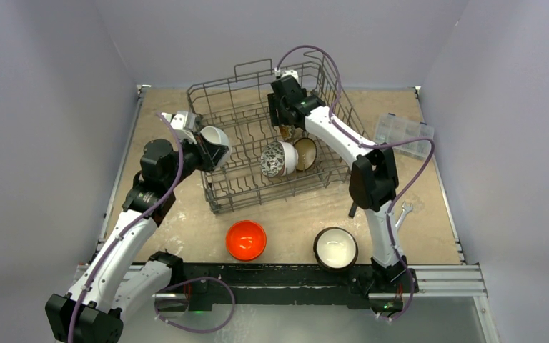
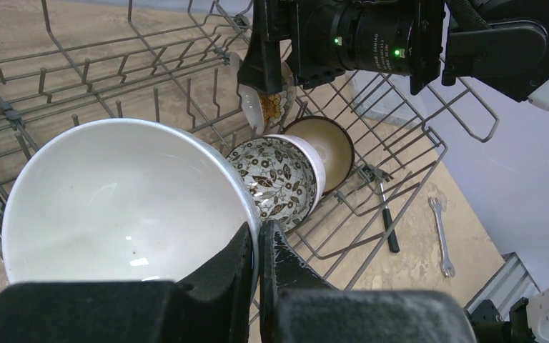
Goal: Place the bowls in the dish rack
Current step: Place the bowl in the dish rack.
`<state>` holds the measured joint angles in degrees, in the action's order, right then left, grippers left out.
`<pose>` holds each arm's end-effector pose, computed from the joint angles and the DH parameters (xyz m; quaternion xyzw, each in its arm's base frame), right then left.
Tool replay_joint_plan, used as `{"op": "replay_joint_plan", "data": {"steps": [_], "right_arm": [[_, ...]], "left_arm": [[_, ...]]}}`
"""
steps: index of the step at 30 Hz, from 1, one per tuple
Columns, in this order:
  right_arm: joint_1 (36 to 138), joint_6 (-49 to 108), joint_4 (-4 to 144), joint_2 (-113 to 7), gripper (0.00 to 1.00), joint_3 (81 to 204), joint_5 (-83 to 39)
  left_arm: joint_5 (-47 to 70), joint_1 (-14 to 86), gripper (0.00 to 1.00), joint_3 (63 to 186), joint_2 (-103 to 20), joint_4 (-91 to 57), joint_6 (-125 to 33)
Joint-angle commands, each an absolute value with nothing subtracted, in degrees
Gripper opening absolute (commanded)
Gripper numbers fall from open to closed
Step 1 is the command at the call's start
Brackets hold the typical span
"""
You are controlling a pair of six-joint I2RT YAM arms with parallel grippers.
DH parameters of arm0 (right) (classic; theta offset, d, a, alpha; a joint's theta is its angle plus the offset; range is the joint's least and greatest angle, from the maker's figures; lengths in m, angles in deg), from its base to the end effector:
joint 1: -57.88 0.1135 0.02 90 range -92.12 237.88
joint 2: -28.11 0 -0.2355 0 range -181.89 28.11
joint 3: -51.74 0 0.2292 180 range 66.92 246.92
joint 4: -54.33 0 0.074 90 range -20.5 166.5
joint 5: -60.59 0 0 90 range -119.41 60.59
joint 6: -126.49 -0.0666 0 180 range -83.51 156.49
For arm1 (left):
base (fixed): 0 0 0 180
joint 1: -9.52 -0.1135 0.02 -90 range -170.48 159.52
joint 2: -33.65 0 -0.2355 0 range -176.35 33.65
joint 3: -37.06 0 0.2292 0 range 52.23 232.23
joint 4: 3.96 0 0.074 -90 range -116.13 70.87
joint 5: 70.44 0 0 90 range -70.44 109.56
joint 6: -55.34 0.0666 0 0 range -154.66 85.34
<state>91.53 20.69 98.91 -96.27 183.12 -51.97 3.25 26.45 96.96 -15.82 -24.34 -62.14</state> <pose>0.4203 0.2491 0.2532 -0.0512 0.8826 0.0218 0.4668 0.2129 -0.0844 0.3102 0.0212 0.7632 -0.3412 0.5484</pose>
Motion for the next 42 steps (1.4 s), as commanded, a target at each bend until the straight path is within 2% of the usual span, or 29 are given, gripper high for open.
{"op": "replay_joint_plan", "data": {"steps": [1, 4, 9, 13, 20, 30, 42], "right_arm": [[90.7, 18.5, 102.8, -92.6, 0.6, 180.8, -49.4], [90.6, 18.1, 101.5, -90.8, 0.25, 178.9, -50.0], [90.5, 18.7, 101.5, -90.1, 0.19, 180.4, -50.4], [90.5, 19.8, 103.0, -90.0, 0.0, 184.0, -52.1], [90.5, 22.4, 103.8, -88.1, 0.0, 189.2, -56.3], [90.5, 28.8, 97.6, -86.3, 0.0, 188.5, -56.6], [90.6, 36.0, 93.1, -89.4, 0.0, 188.1, -50.7]], "left_arm": [[2.2, 26.2, 0.0, 97.4, -14.1, -18.1, -62.3], [2.2, 26.2, 0.0, 97.3, -14.1, -18.1, -62.4], [2.2, 26.2, 0.0, 97.2, -13.9, -18.2, -62.4], [2.2, 26.2, 0.0, 96.9, -13.7, -18.2, -62.6], [2.7, 26.3, 0.0, 96.7, -13.5, -18.2, -62.4], [2.6, 26.2, 0.0, 96.2, -13.9, -17.5, -62.6], [2.7, 26.2, 0.0, 96.0, -14.0, -17.7, -62.8]]}}
